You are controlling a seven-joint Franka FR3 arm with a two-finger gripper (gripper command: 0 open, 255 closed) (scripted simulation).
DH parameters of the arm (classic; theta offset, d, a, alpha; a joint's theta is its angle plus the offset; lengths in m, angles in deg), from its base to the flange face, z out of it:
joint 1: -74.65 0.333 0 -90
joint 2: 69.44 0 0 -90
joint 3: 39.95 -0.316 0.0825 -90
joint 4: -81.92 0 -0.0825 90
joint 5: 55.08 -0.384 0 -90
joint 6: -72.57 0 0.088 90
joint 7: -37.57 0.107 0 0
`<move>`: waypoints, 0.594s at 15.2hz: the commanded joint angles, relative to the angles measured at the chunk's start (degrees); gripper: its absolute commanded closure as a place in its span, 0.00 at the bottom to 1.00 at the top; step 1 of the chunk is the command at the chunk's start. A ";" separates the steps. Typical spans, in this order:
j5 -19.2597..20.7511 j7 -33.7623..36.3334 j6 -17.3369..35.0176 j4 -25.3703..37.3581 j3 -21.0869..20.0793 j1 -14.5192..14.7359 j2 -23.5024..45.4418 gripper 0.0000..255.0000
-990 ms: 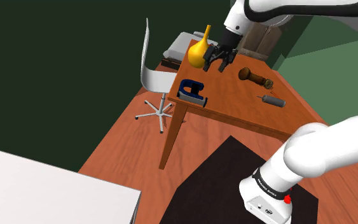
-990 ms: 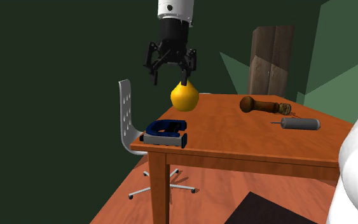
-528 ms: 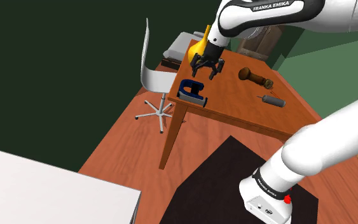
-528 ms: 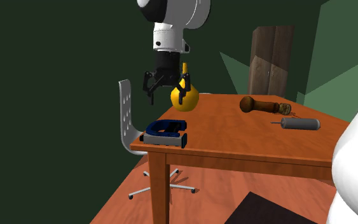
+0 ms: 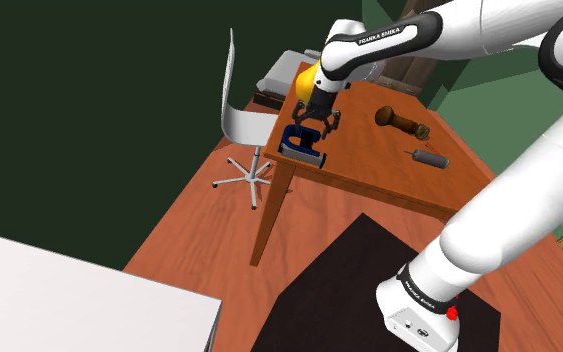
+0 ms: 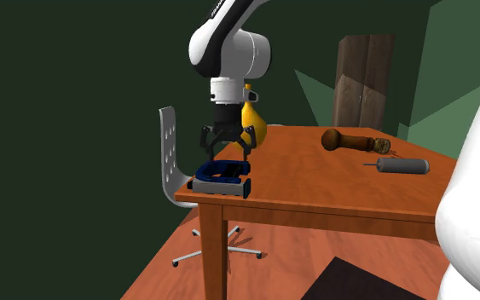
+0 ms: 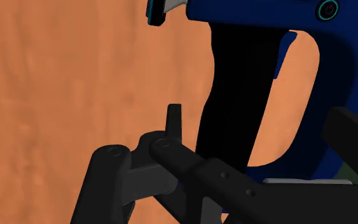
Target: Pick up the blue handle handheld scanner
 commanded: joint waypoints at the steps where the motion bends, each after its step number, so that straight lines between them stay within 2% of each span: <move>1: 0.08 0.90 1.19 0.16 0.27 -0.28 1.60 0.00; 7: 0.11 0.86 6.10 -2.12 0.26 -0.26 4.22 0.00; 9: 0.11 0.86 6.10 -2.12 0.26 -0.26 4.22 0.00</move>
